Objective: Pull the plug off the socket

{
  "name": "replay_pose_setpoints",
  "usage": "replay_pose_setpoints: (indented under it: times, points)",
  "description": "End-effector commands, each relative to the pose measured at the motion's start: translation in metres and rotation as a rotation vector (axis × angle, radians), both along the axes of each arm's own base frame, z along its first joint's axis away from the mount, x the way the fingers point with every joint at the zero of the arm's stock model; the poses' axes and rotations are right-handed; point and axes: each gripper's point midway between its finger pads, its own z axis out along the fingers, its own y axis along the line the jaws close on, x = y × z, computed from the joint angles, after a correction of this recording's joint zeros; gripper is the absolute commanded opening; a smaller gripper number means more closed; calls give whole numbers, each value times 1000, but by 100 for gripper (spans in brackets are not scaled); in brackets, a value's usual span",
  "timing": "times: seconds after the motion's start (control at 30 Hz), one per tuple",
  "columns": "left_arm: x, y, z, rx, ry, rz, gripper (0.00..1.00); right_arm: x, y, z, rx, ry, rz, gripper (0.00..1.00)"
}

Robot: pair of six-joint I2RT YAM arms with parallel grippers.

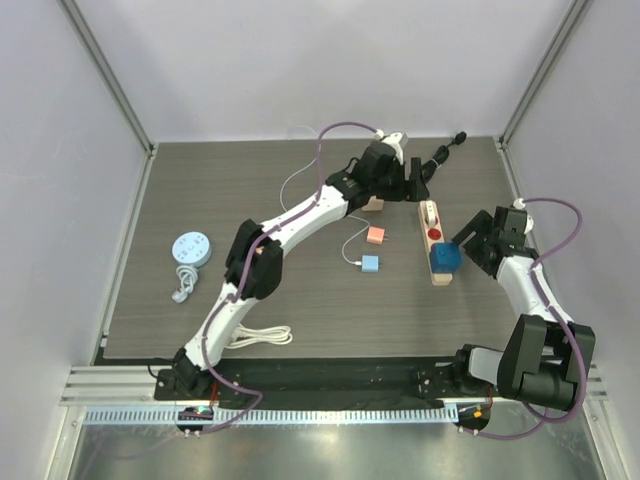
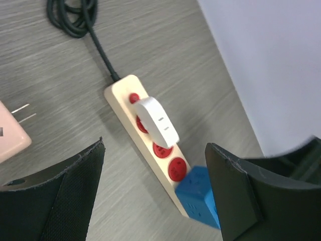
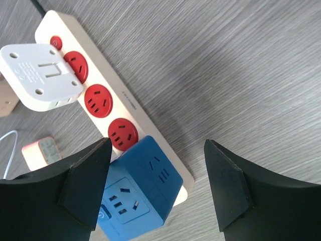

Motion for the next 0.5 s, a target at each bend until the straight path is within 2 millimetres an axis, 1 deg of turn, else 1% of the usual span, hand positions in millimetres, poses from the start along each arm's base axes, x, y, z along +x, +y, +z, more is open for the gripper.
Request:
replay_pose_setpoints:
  times: [0.0, 0.03, 0.07, 0.1, 0.17, 0.27, 0.3, 0.33, 0.37, 0.47]
  points:
    - [3, 9, -28, 105, 121, 139, 82, 0, -18, 7, -72, -47, -94, 79]
    - [5, 6, -28, 88, 121, 147, 82, 2, -16, 7, -55, -62, -97, 79]
    - [7, 3, -31, 71, 137, 161, 81, 2, -14, 7, -49, -74, -94, 79]
    - [8, -3, -29, 44, 128, 161, 82, 2, -12, 4, -40, -84, -87, 79]
    - [5, -12, -27, 20, 114, 146, 82, 3, -10, 2, -32, -92, -80, 79]
    - [-6, -27, -24, 11, 67, 122, 82, 3, -7, -5, -24, -86, -67, 79]
    - [-6, -30, -18, -4, 48, 119, 82, 4, -6, -5, -17, -90, -64, 79]
    - [-10, -32, -26, 6, 53, 117, 83, 4, -6, -4, -19, -95, -62, 79]
    - [-12, -34, -26, 4, 48, 115, 83, 6, -2, -2, -1, -104, -43, 78]
    - [-14, -39, -34, -4, 57, 116, 83, 7, 2, 2, 13, -121, -34, 78]
